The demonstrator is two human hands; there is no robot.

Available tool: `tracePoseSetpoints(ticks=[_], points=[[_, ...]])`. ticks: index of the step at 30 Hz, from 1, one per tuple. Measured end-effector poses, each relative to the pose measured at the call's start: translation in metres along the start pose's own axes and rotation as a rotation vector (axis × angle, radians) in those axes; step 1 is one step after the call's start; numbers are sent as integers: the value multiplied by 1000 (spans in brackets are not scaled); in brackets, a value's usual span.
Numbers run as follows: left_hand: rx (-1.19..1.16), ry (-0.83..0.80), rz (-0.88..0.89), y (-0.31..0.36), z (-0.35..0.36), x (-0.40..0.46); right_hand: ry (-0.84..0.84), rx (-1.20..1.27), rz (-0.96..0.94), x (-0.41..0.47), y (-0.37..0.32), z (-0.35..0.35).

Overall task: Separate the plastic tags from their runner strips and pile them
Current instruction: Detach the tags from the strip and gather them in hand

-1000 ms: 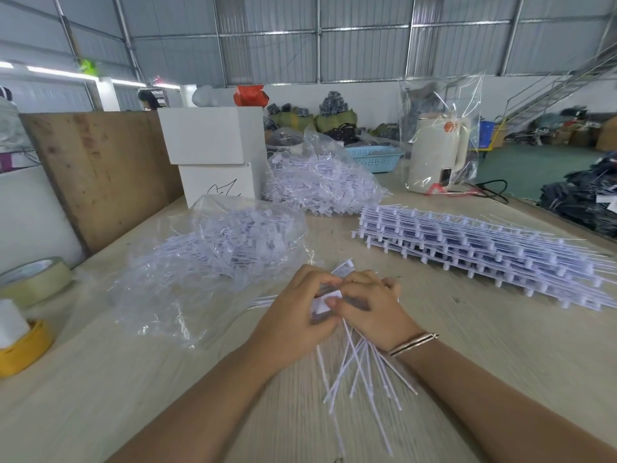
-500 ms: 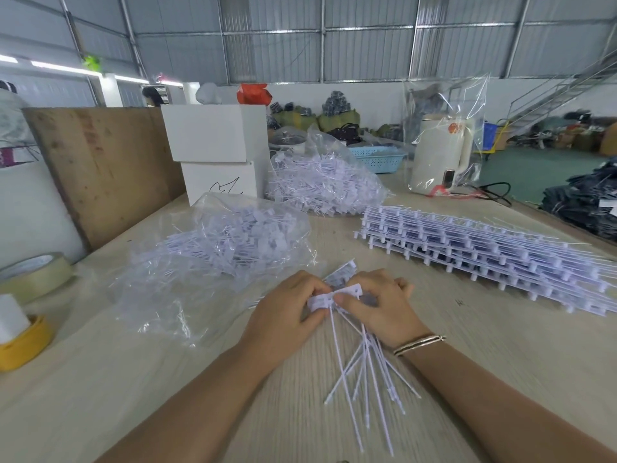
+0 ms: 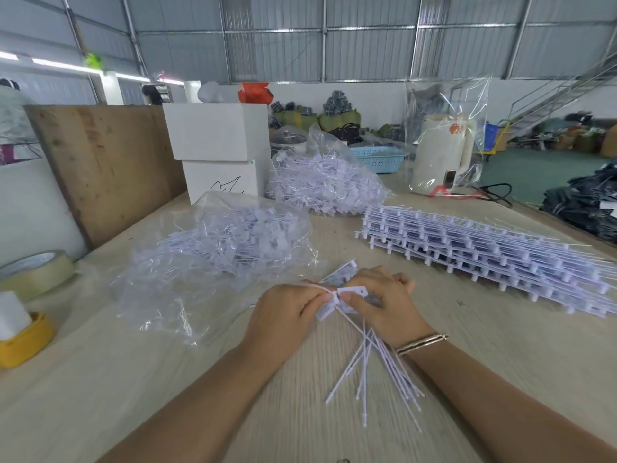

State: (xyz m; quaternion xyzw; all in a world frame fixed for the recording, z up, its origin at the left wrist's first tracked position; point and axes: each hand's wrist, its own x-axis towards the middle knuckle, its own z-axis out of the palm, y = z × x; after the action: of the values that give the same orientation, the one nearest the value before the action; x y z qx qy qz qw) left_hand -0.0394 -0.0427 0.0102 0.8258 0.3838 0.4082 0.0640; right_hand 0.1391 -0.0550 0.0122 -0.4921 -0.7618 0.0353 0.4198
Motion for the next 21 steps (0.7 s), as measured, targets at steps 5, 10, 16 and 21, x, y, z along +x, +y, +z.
tracePoseSetpoints(ticks=[5, 10, 16, 21], points=[[-204, 55, -80, -2, 1, 0, 17, 16, 20, 0, -3, 2], [-361, 52, -148, -5, 1, 0, 240, 603, 471, 0, 5, -15], [-6, 115, 56, -6, 9, 4, 63, 31, 399, 7, 16, -2], [211, 21, 41, -2, 13, 7, 92, -38, 526, 11, 22, 2]])
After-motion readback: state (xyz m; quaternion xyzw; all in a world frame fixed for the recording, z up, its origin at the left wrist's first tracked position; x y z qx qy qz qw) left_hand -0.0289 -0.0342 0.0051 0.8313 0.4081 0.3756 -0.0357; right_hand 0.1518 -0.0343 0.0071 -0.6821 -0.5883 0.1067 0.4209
